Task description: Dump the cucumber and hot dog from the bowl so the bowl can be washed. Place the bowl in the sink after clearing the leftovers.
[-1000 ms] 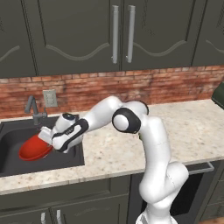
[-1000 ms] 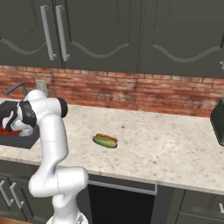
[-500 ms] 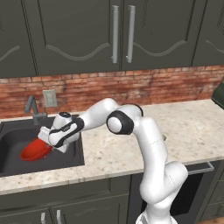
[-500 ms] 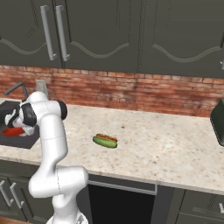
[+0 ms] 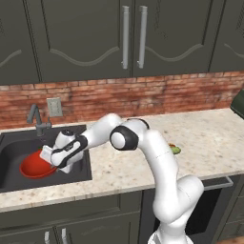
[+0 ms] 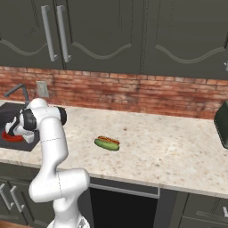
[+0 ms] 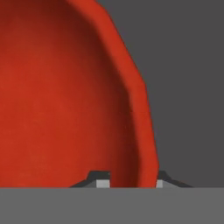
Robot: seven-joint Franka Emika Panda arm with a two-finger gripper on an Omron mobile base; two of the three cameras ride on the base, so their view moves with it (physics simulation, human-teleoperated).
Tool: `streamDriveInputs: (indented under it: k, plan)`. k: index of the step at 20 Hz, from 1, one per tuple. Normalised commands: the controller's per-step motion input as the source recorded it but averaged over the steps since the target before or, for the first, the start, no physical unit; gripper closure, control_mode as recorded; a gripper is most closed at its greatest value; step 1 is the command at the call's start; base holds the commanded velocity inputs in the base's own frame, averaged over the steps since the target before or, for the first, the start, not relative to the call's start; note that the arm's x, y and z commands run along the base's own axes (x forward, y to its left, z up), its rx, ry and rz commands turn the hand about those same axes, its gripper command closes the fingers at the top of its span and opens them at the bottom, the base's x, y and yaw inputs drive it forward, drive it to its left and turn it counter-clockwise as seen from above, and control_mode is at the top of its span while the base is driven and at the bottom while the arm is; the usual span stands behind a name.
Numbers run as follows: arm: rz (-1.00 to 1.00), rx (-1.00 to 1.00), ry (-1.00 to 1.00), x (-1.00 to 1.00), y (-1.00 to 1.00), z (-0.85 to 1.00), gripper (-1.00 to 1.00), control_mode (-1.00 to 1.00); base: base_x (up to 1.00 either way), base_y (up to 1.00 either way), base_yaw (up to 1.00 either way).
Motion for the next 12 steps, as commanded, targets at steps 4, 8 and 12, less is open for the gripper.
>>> streamDriveInputs:
  k: [4, 8, 12]
  plan:
    - [0.00, 0.00, 0.00, 0.33, 0.29, -0.19, 1.00, -1.00, 0.00, 0.00, 0.00]
    - [0.00, 0.00, 0.00, 0.12, 0.03, 0.00, 1.00, -1.00, 0.00, 0.00, 0.00]
    - [-0.02, 0.00, 0.01, 0.03, 0.00, 0.31, -1.00, -1.00, 0.00, 0.00, 0.00]
